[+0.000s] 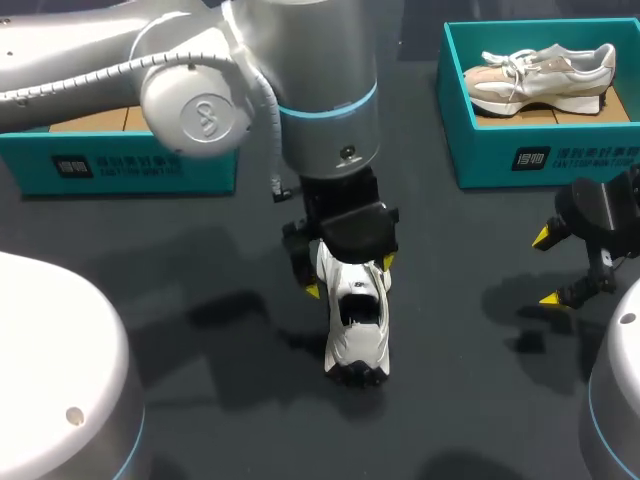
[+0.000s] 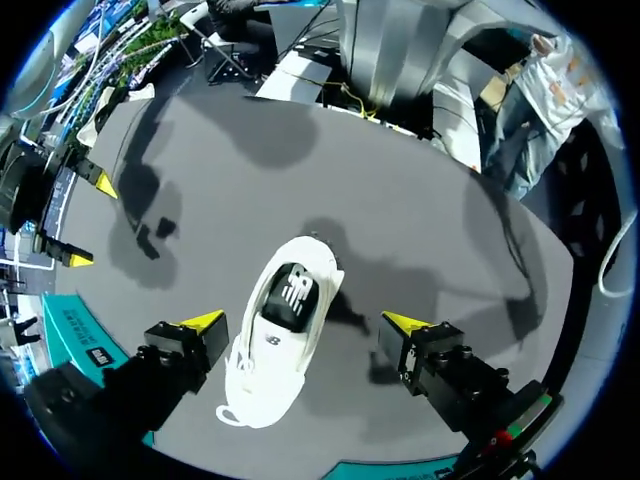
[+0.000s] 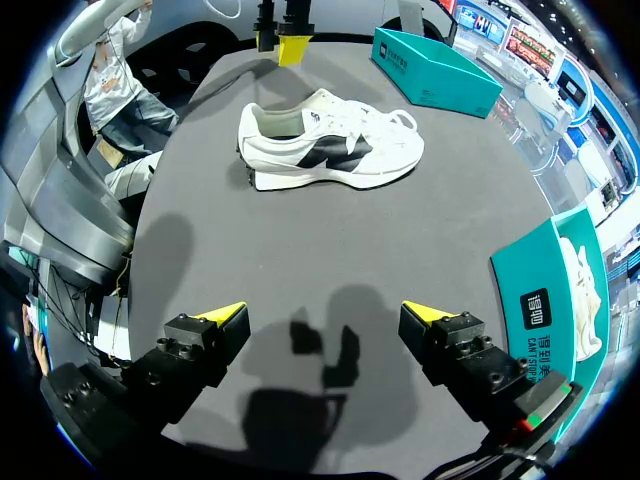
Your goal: Take the shoe out of the shoebox, open the shoe tongue, remove and reinsert the insole, then place the shoe into the shoebox
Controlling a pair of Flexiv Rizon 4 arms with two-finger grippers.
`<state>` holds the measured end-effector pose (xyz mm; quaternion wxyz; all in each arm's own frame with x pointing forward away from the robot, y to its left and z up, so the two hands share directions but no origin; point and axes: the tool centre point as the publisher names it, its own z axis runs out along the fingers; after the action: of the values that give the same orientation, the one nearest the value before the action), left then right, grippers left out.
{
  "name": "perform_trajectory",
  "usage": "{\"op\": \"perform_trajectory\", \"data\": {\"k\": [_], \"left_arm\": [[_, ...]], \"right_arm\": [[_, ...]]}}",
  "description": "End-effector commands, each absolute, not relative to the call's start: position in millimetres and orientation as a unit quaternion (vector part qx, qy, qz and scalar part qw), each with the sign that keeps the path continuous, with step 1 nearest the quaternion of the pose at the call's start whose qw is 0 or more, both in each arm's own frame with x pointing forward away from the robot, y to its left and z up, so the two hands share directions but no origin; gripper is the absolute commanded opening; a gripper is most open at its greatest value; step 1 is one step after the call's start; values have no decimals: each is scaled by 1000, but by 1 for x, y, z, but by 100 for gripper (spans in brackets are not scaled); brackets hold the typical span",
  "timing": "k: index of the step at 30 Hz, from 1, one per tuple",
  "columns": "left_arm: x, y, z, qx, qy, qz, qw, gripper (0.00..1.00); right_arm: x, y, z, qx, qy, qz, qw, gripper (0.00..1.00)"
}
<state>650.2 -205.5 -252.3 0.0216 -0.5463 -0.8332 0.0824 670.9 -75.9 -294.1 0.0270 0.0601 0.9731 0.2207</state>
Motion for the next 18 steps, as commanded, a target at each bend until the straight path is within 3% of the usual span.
{"op": "perform_trajectory", "data": {"k": [1, 18], "left_arm": [[612, -222, -246, -361, -932, -44, 4, 100], [611, -223, -254, -301, -952, -44, 10, 100]], "right_arm": [[669, -76, -294, 61, 973, 219, 29, 100], [669, -76, -294, 61, 973, 219, 29, 100]]}}
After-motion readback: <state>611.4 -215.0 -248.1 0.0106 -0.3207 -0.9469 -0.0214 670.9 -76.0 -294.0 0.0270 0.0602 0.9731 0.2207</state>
